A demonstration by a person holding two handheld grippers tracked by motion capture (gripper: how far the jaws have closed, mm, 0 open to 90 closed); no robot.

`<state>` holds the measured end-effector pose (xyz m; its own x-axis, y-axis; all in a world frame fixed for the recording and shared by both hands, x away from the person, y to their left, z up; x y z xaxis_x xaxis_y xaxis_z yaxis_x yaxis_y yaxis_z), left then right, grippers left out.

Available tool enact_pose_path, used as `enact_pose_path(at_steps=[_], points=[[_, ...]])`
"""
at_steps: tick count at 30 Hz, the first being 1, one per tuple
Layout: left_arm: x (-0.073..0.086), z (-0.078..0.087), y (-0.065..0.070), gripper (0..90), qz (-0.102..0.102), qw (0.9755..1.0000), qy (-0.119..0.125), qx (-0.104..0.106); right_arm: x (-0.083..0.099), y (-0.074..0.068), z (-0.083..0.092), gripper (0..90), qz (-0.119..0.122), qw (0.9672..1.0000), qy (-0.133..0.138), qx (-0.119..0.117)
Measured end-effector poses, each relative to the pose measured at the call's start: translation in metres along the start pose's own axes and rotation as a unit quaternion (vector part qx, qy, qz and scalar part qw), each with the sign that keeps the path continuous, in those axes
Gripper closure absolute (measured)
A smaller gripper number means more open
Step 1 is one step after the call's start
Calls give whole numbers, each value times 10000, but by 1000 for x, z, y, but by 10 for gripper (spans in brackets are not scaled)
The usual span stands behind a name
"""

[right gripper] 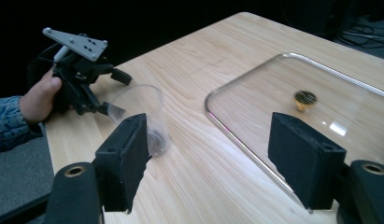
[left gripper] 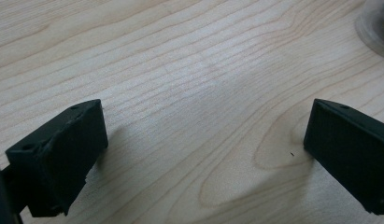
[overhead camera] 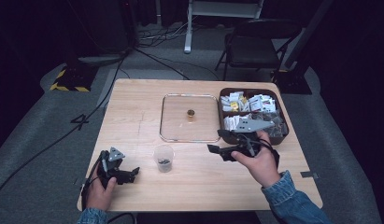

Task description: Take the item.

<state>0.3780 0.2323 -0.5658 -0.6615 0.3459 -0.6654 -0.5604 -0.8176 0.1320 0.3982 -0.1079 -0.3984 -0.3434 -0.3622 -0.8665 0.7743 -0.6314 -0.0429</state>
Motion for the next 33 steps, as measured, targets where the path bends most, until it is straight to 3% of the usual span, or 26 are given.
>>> enact_pose_path(at_steps=[7,11,18,33], points=[[0,0,0,0,-11,10000,-14,12,27,30,25,271,-264,9989,-187,325],[0,0,0,0,-10,10000,-13,12,43,48,38,264,-268,9977,-286,548],[0,0,0,0,-11,10000,-14,11,66,75,53,245,-398,9958,-241,783],[0,0,0,1,-6,10000,-2,0,117,102,60,210,-616,9919,-383,1042]])
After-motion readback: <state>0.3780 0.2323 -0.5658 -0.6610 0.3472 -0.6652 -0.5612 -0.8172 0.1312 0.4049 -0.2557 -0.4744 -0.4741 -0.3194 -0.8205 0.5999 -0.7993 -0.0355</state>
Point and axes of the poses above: each handheld gripper's, and its own axes: z roughly backward along the jaws, x roughly out of its underside, y roughly to its right, the point moved 8 cm from there along -z, roughly forward along the jaws, and after that the axes turned 8 degrees about x, right-handed, at the moved point
